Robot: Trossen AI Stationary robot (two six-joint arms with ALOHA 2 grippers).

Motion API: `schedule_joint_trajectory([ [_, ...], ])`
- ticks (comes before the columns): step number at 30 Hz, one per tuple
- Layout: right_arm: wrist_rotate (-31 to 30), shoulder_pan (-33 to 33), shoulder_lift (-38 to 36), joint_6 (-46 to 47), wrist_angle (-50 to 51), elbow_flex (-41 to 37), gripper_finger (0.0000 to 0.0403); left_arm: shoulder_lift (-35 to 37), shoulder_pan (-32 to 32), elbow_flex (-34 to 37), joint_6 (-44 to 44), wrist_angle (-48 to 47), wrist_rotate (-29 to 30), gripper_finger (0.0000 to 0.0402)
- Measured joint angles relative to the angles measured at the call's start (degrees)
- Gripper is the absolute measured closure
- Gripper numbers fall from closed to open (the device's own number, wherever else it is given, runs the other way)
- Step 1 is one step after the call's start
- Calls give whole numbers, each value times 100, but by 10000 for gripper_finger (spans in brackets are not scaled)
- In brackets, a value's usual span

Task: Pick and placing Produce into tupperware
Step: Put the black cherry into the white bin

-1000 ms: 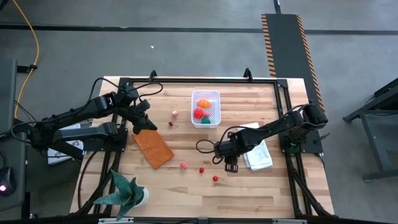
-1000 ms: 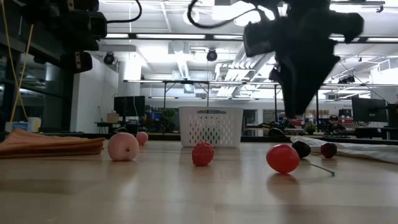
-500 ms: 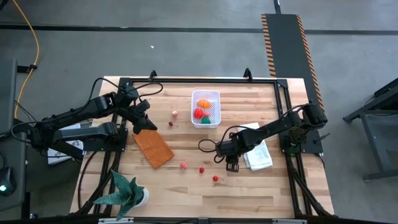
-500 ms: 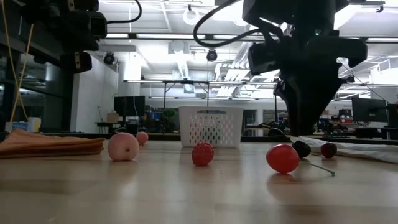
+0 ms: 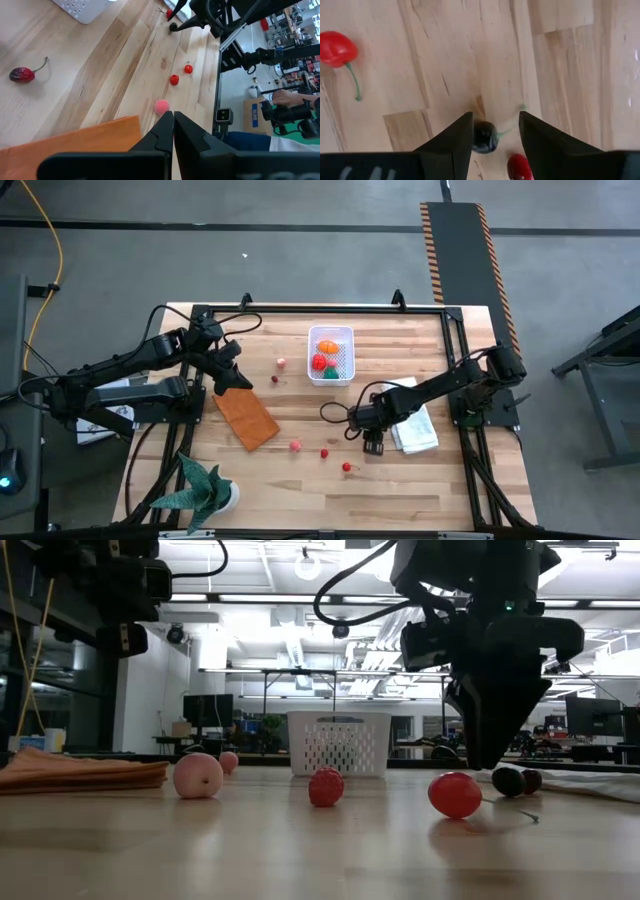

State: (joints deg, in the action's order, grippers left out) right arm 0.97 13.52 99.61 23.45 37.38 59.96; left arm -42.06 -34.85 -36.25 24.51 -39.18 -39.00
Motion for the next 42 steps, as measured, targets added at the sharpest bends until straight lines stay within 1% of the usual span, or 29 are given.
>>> schedule_joint_trajectory([
  [18,156,2,0,-64,5,0,254,0,0,0,9,0,0,399],
  [27,363,119,0,-388,121,0,254,0,0,0,75,0,0,399],
  [38,358,164,0,-903,346,0,254,0,0,0,146,0,0,399],
  [42,265,164,0,-1003,358,0,254,0,2,0,210,0,2,399],
])
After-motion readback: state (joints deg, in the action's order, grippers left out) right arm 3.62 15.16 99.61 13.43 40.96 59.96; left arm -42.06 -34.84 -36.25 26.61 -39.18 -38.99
